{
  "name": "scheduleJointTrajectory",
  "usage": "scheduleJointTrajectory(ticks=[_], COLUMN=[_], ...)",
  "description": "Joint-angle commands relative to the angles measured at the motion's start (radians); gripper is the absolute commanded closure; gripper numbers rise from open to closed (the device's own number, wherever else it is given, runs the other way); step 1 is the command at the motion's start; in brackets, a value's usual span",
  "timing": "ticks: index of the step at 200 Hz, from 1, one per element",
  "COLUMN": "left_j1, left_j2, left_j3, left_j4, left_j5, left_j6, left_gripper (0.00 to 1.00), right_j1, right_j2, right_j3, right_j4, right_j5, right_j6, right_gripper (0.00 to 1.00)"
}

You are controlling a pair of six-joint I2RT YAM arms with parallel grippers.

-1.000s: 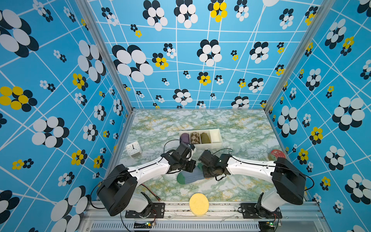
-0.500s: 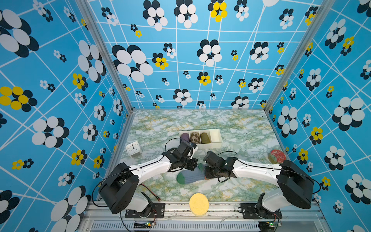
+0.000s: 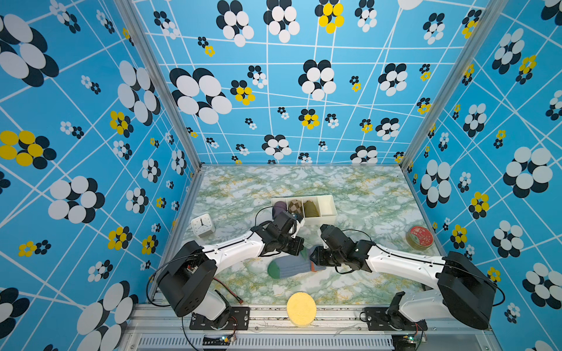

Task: Roll the socks

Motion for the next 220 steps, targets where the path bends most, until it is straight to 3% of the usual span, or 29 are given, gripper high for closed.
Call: scheduleJointTrajectory(ticks=[1,79,151,220], left_j1=[-0.014,-0.056,-0.140,-0.168], left_j2=[0.016,0.039,0.105,0.158], left_j3=[0.039,0.065,0.118,0.162], left_j4=[0.005,0.026,0.001,-0.094], left_j5=[0.020,0.058,0.047,-0.074], left_j6=[0.013,0.022,0.046,0.069], left_gripper=[1.00,1.00,1.00,1.00], right_j1=[-0.013,-0.122,-0.142,-0.143], right_j2=[-0.030,-0.149,-0.071,-0.059], right_j3=[-0.016,-0.049,-0.068,-0.081], right_j4=[0.016,-0.213,-0.154,-0.120], right_j5=[-0.018,0.068,-0.026,-0.054], right_j6=[0.020,0.030,0.028,0.023], right_gripper=[0.68,0.74,0.74,0.74])
